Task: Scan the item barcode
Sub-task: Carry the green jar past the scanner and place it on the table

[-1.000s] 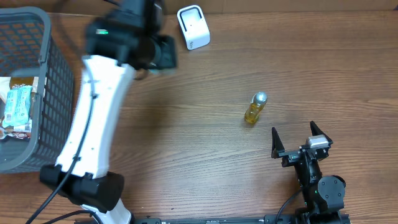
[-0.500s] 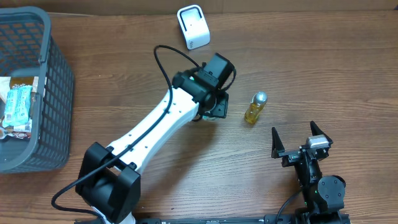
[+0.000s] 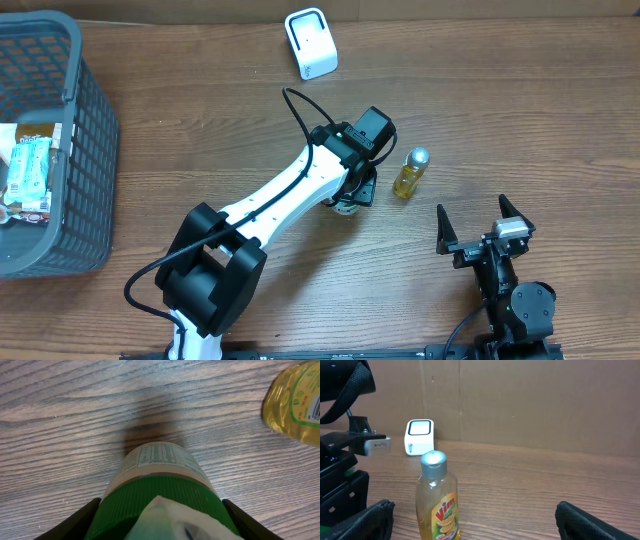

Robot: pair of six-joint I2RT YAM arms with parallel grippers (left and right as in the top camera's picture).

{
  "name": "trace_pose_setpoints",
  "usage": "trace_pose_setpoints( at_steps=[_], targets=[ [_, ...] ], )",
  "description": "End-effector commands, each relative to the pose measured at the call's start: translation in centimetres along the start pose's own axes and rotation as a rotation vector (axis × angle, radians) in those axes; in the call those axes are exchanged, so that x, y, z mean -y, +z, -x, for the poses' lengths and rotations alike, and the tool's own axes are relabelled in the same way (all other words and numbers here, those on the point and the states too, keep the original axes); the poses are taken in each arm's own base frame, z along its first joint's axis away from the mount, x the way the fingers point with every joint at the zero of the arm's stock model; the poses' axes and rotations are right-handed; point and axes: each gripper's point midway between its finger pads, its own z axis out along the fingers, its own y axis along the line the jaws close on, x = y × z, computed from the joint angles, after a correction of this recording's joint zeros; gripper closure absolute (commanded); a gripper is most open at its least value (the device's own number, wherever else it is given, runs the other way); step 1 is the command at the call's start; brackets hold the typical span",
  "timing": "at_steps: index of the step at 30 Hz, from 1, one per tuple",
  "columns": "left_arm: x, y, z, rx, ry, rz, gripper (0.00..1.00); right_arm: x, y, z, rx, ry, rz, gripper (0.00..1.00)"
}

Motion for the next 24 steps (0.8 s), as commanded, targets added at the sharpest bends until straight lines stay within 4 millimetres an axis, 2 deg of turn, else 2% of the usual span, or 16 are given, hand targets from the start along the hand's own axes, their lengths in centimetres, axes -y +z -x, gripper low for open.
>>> trace_pose_setpoints(
  at_steps=[1,11,18,21,22,24],
  targets=[
    [0.32,0.33,-0.27,-0.008,-0.021,-0.003,0.50,0.06,0.02,-0.19,0.003,-0.001,-0.001,0.00],
    [0.35,0.35,-0.19,-0.004,-0.024,-0.004,0.50,0.06,0.02,-0.19,0.003,-0.001,-0.001,0.00],
    [0.17,1.20,-0.56,-0.006,-0.032,-0.002,0.47,0.06,0.02,-0.19,0.003,-0.001,-0.001,0.00],
    [0.14,1.27,-0.64,-0.009,-0.031,-0.002,0.35,0.06,0.02,-0.19,0.003,-0.001,-0.001,0.00],
    [0.17,1.27,-0.59,-0.006,-0.031,-0.003,0.27,0.06,0.02,-0.19,0.003,-0.001,-0.001,0.00],
    [0.24,1.27,-0.48,-0.002,-0.031,-0.006,0.06,0.06,0.02,-0.19,0.003,-0.001,-0.001,0.00]
  ],
)
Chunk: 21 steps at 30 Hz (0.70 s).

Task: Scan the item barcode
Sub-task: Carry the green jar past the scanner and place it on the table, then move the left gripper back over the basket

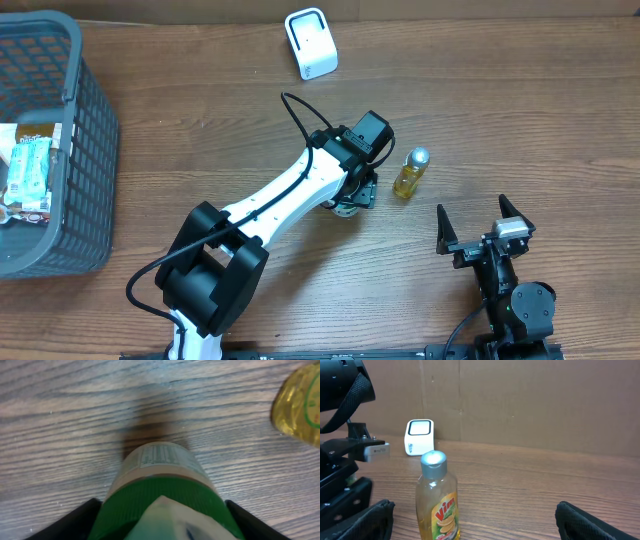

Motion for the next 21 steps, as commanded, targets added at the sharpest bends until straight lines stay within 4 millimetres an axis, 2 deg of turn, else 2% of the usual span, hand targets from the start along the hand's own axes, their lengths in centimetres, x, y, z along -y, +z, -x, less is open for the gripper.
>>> trace_pose_setpoints(
  at_steps=[1,6,8,14,18,20,21],
  targets=[
    [0.4,0.3,-0.1,-0.001,-0.001,-0.006,0.00,0.1,0.0,-0.2,0.003,-0.001,-0.001,0.00],
    [0.6,0.2,-0.1,-0.004,0.002,-0.021,0.00,0.1,0.0,-0.2,0.003,-0.001,-0.001,0.00],
    [0.6,-0.8,1.0,0.028,0.008,-0.026,0.00,0.1,0.0,-0.2,0.003,-0.001,-0.001,0.00],
    [-0.6,-8.6,8.1,0.202,-0.020,-0.086,0.00,0.1,0.0,-0.2,0.003,-0.001,-0.001,0.00],
    [-3.2,-12.3,11.6,0.292,-0.045,-0.088,0.00,0.1,0.0,-0.2,0.003,-0.001,-0.001,0.00],
    [-5.9,-13.3,12.9,0.324,-0.091,-0.049,0.00,0.1,0.0,-0.2,0.003,-0.001,-0.001,0.00],
    [-8.5,-13.5,13.4,0.329,-0.139,-0.004,0.00,0.1,0.0,-0.2,0.003,-0.001,-0.001,0.00]
  ],
)
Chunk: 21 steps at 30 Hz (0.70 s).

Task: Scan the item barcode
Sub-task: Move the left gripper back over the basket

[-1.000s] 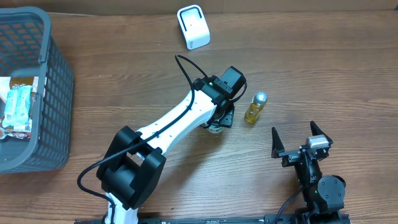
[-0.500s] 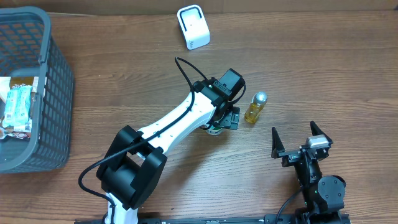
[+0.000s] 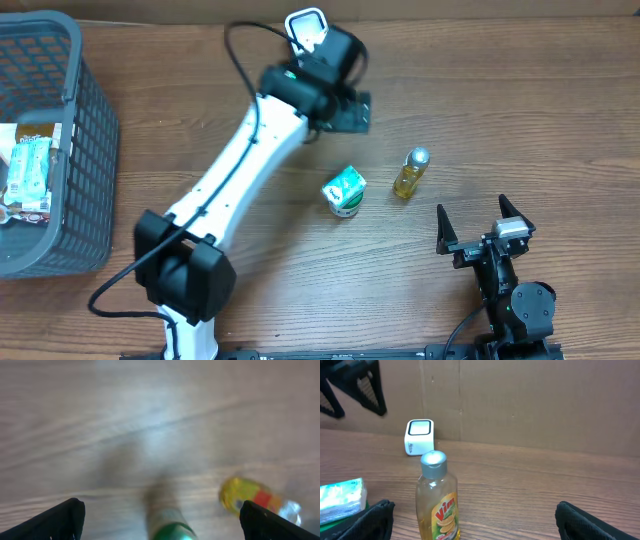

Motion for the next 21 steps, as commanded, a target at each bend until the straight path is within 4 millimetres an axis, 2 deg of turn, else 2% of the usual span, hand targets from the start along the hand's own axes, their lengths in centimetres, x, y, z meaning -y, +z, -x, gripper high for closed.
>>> trace_pose_setpoints(
  at_steps=[1,3,10,21],
  targets=[
    [-4.9,-1.9,2.7,0.062,-0.042,0.087,0.01,0.1,0.0,-0.2,0.002,-0.001,-0.001,0.00],
    [-7.3,-1.9,3.4,0.066,-0.087,0.114,0.01,0.1,0.0,-0.2,0.002,-0.001,-0.001,0.00],
    [-11.4,-2.1,4.5,0.079,-0.166,0.153,0.00,0.1,0.0,-0.2,0.002,-0.001,-0.001,0.00],
    [-11.7,-2.2,4.6,0.080,-0.172,0.156,0.00,0.1,0.0,-0.2,0.002,-0.001,-0.001,0.00]
  ],
)
